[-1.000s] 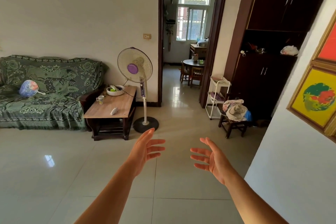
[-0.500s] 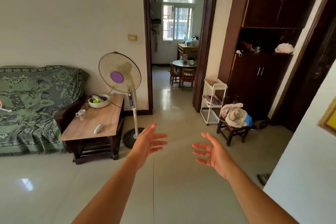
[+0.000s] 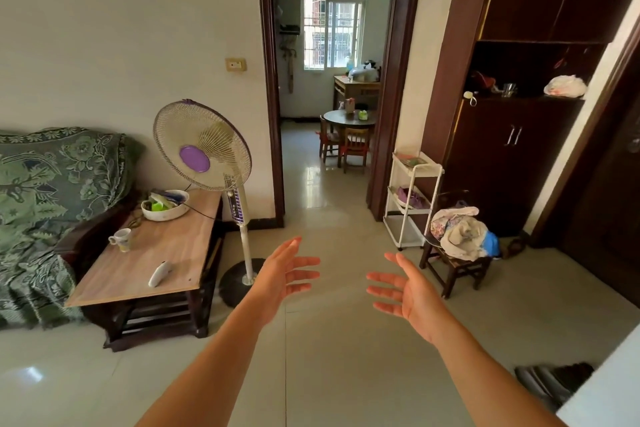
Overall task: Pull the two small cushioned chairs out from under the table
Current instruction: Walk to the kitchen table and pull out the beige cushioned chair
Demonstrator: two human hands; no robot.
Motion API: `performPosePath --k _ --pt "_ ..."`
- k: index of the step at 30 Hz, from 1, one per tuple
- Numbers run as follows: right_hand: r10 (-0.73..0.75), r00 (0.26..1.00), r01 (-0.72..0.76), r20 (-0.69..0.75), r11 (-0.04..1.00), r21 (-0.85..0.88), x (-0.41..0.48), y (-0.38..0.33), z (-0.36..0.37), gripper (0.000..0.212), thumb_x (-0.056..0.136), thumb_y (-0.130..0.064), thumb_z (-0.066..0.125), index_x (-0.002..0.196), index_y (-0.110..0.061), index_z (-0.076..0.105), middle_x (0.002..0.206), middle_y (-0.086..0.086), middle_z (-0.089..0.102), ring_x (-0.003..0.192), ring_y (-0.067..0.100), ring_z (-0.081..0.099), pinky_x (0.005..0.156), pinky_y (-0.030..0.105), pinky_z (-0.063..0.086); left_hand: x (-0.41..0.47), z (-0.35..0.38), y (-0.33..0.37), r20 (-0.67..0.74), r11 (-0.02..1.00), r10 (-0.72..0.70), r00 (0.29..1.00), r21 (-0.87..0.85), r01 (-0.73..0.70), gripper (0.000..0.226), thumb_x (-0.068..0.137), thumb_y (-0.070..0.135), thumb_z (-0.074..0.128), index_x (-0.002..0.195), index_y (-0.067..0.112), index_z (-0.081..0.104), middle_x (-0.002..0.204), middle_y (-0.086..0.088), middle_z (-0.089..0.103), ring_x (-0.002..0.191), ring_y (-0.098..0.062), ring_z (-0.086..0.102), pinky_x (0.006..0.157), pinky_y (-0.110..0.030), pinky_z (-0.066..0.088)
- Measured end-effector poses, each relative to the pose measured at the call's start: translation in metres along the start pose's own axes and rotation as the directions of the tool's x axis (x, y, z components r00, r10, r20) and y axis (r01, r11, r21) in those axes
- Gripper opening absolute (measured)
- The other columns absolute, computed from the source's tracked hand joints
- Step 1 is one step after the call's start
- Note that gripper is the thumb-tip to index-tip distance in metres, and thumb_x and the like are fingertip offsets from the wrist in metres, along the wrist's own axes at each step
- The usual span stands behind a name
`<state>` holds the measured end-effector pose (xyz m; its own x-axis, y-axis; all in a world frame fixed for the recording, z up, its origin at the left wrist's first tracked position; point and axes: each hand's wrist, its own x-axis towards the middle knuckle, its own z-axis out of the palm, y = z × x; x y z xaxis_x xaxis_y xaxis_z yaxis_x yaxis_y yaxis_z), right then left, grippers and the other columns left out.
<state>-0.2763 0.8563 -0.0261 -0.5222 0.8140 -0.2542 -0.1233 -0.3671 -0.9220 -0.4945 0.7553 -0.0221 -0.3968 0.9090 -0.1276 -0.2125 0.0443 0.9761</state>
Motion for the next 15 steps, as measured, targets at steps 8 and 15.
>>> performPosePath --k 8,15 --pt "-0.003 1.000 0.004 0.011 1.000 -0.011 0.153 -0.060 -0.035 0.041 0.093 -0.042 0.043 0.129 -0.025 0.049 0.110 0.017 0.068 0.093 0.033 0.066 0.069 0.042 0.054 0.163 0.025 0.023 -0.032 0.999 0.037 0.999 0.027 -0.036 0.039 0.093 0.045 0.043 0.130 0.031 0.045 0.101 -0.004 0.075 0.090 -0.026 0.072 0.072 -0.034 0.054" --pt "-0.004 1.000 0.005 0.018 0.999 -0.047 0.272 -0.113 -0.062 0.042 0.093 -0.044 0.041 0.129 -0.024 0.049 0.109 0.016 0.069 0.092 0.032 0.067 0.068 0.040 0.054 0.286 0.040 0.045 -0.043 0.998 0.061 0.997 0.018 -0.060 0.031 0.095 0.044 0.036 0.123 0.035 0.048 0.098 -0.002 0.076 0.090 -0.026 0.072 0.073 -0.034 0.055"
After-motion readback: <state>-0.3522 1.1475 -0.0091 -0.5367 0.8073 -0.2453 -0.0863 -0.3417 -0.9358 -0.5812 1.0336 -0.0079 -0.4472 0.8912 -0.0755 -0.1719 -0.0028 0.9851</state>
